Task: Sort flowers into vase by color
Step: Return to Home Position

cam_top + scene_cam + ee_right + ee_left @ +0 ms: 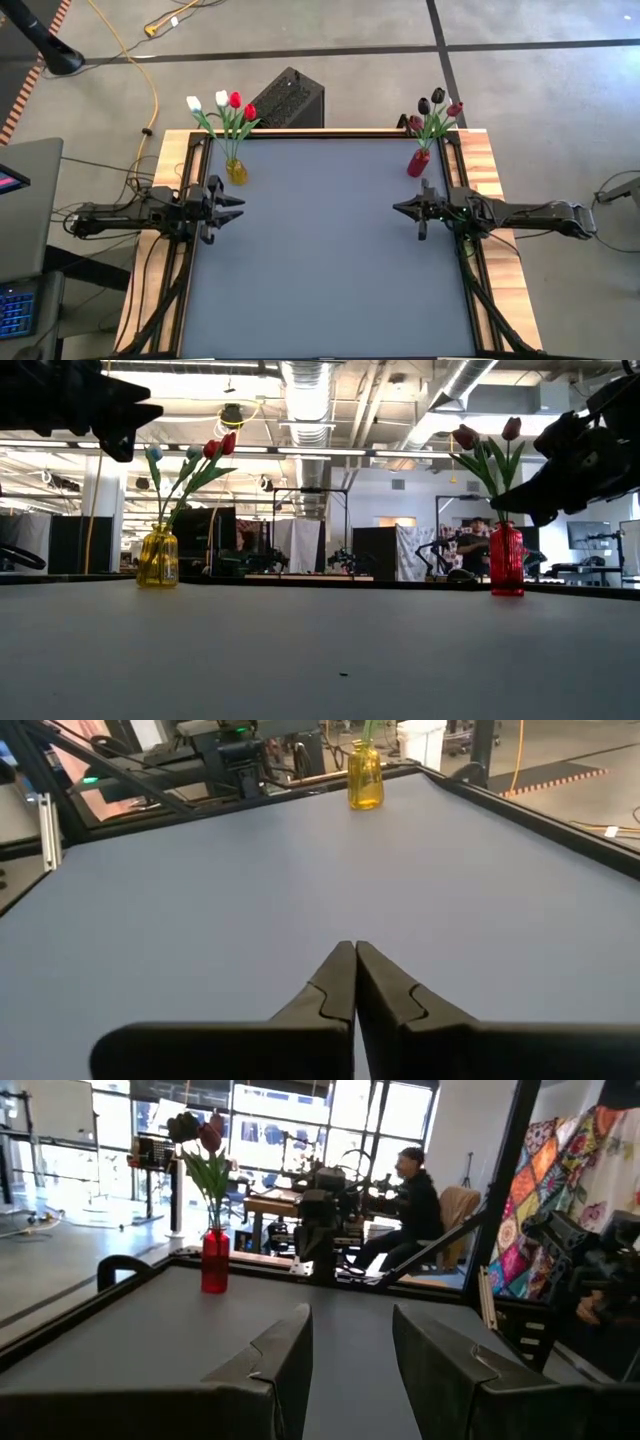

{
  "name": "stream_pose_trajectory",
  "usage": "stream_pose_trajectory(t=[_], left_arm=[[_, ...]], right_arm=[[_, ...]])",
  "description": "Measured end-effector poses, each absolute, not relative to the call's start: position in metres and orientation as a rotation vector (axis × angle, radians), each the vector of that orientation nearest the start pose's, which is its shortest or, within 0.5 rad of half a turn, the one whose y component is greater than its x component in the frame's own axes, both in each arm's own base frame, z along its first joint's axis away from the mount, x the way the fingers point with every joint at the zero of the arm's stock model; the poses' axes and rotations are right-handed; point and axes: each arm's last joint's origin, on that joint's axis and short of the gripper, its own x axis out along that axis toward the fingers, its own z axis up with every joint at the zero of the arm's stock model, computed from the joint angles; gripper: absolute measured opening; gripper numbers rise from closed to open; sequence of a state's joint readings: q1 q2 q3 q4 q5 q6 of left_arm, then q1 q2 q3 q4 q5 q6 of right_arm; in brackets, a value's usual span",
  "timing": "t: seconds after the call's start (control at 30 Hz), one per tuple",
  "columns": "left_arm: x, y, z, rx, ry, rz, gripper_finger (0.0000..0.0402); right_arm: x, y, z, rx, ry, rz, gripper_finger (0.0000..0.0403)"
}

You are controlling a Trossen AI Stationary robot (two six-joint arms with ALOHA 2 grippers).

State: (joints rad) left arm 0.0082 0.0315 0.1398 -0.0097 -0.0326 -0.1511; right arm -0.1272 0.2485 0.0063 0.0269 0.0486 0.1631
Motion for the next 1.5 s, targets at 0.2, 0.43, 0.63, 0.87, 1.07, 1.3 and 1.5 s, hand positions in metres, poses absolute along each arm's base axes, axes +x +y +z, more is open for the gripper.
stream_pose_trajectory(t=[0.2,0.43,0.63,0.87,1.07,1.3,1.5], left_arm=[[0.089,0.002,0.208,-0.135,-0.106,0.029,0.0128],[0.090,0.000,0.207,-0.121,-0.102,-0.019,0.0128],[0.094,-0.001,0.192,-0.092,-0.077,-0.070,0.0128],[0.095,0.000,0.186,-0.020,-0.038,-0.009,0.0128],[0.095,0.001,0.187,0.037,-0.048,0.032,0.0128],[0.095,0.003,0.185,-0.002,-0.024,0.088,0.0128],[0.094,0.004,0.173,-0.093,0.092,0.133,0.0128]], right_arm=[[0.110,-0.015,0.147,0.172,0.199,-0.192,0.0046],[0.110,-0.015,0.147,0.173,0.199,-0.192,0.0046],[0.110,-0.015,0.147,0.175,0.199,-0.193,0.0047],[0.110,-0.015,0.147,0.175,0.199,-0.193,0.0047],[0.110,-0.015,0.147,0.174,0.199,-0.193,0.0047],[0.110,-0.015,0.147,0.174,0.198,-0.194,0.0047],[0.110,-0.015,0.147,0.173,0.198,-0.194,0.0047]])
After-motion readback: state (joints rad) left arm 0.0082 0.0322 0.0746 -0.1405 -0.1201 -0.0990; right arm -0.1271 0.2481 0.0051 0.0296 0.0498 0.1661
